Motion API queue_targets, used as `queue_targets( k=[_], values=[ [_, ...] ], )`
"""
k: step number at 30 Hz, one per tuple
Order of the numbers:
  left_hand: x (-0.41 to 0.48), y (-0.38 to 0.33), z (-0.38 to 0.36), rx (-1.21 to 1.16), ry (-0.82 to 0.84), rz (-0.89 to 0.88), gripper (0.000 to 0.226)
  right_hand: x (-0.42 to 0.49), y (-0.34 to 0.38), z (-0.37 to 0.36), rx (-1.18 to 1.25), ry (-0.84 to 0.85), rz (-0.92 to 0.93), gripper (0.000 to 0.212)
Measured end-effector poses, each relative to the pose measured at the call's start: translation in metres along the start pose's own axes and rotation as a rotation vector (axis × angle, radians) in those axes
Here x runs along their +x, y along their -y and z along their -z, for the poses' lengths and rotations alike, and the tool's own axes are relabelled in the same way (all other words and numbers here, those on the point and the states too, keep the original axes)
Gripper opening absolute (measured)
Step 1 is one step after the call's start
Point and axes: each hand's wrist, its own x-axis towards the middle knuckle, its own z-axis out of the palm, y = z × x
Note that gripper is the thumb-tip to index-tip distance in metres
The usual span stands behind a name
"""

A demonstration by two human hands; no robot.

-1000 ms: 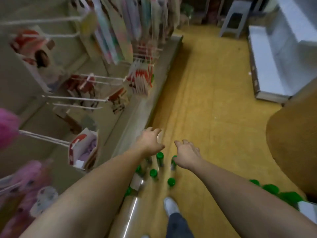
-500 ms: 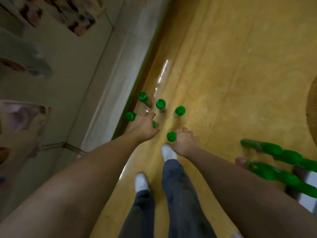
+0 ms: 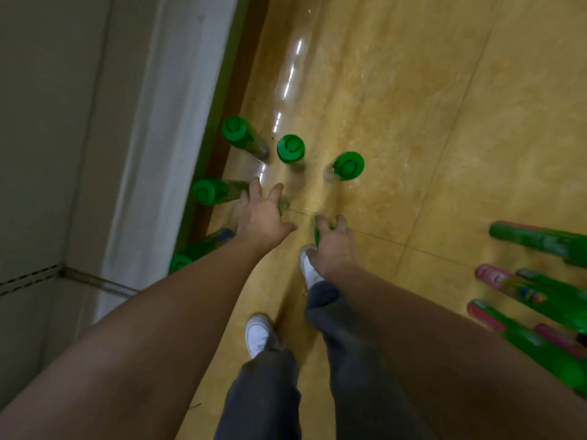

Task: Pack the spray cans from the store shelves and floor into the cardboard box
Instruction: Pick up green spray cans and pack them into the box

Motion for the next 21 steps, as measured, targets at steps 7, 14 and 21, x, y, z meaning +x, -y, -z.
queue_targets(
  k=[7, 14, 21],
  values=[
    [0.028, 0.026, -0.026, -0.107, -0.035, -0.075, 0.058, 0.020, -0.003, -0.027, 0.072, -0.160, -0.001, 0.047],
    [-0.011, 0.015, -0.009, -0.114, -0.033, -0.088, 0.060, -0.011, 0.000, -0.006, 0.142, -0.206, 0.019, 0.047],
    [-0.083, -0.005, 0.057, -0.055, -0.022, -0.155, 0.053, -0.084, 0.020, 0.049, 0.150, -0.223, 0.061, 0.038]
  ],
)
